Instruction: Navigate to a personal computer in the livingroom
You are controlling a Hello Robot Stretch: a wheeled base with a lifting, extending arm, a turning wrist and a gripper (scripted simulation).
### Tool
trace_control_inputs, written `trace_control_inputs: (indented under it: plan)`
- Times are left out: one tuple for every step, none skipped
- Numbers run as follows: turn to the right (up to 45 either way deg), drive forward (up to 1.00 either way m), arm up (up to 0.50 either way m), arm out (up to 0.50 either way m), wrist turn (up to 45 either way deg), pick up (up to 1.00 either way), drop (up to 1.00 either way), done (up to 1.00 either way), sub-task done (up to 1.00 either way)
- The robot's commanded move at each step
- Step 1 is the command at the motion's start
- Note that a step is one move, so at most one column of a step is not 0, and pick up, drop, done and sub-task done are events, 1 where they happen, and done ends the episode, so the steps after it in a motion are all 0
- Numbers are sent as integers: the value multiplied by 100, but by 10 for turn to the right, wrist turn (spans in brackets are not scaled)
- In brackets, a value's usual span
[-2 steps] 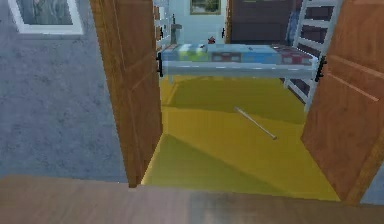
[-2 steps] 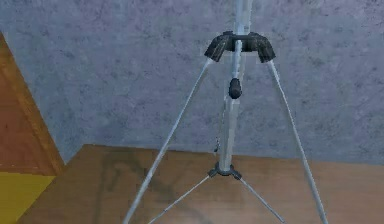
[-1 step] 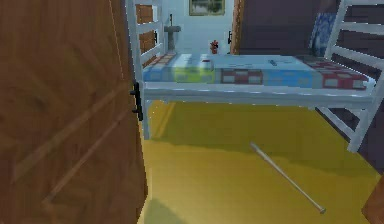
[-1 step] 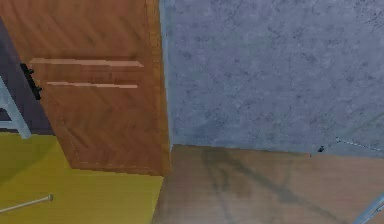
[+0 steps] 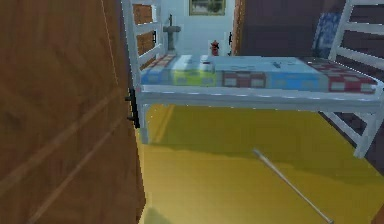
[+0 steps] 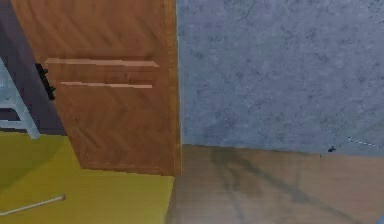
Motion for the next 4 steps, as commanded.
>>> trace_control_inputs:
  plan:
    - [0, 100, 0, 0, 0, 0, 0, 0, 0]
    - [30, 0, 0, 0, 0, 0, 0, 0, 0]
    - [0, 35, 0, 0, 0, 0, 0, 0, 0]
    - [-450, 0, 0, 0, 0, 0, 0, 0, 0]
